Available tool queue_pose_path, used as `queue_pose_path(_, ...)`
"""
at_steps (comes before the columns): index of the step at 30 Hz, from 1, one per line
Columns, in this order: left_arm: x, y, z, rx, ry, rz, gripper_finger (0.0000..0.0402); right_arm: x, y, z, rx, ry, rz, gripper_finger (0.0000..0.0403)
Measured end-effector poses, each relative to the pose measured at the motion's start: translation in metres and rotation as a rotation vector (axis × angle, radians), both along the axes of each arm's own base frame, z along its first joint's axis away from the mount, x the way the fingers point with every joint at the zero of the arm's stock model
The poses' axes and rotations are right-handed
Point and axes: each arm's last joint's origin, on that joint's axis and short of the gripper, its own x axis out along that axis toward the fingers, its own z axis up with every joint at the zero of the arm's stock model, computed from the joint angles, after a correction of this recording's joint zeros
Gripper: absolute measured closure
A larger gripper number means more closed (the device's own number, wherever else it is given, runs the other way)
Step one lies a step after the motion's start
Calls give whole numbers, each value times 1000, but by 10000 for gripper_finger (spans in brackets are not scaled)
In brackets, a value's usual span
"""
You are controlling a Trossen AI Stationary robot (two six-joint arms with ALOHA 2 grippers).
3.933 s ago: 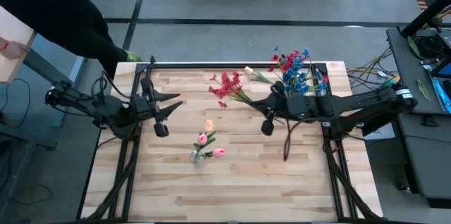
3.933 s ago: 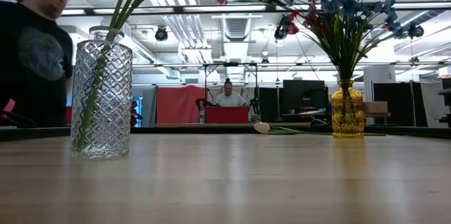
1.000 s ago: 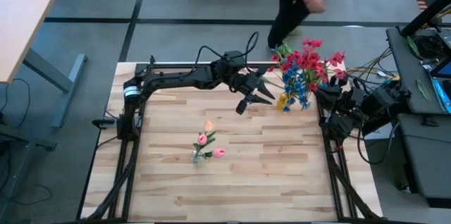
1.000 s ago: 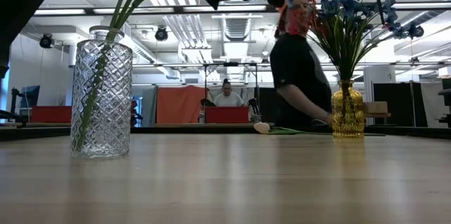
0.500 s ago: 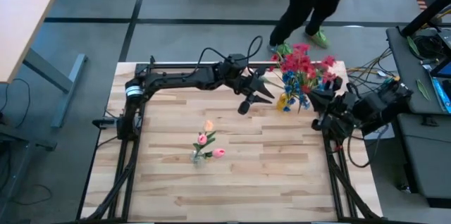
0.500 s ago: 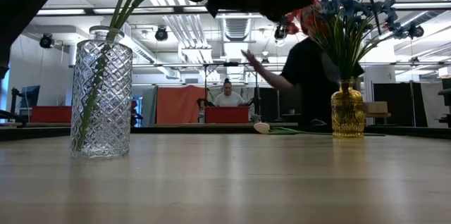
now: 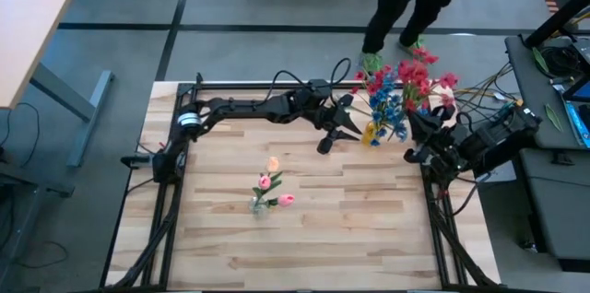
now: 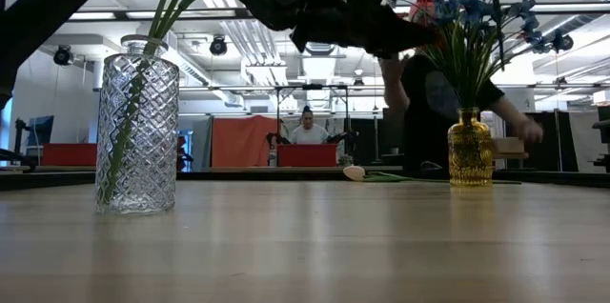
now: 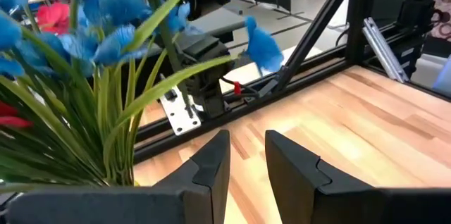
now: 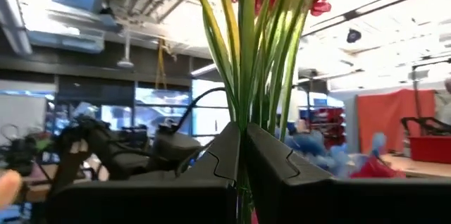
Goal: Sort flowers into vase by color
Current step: Put the red flowers into the yellow vase
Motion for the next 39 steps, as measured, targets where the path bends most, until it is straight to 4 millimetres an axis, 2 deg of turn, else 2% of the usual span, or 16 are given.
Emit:
queue_pose_path(6, 6, 2, -12, -20, -14, 10, 325, 1, -3, -4, 22, -6, -28, 391)
queue_pose_path(12, 16, 5, -34, -70, -21, 27, 325, 3, -8, -4, 16, -3, -83, 390)
queue_pose_path(20, 22, 9, -48, -84, -24, 107, 311, 5, -17, -4, 37, -22, -168, 390)
queue_pose_path(26, 25, 12, -55, -92, -35, 194, 276, 5, -20, -4, 45, -39, -186, 390)
queue_pose_path(39, 32, 18, -81, -166, -45, 329, 157, 14, -25, -8, 29, -6, -238, 390)
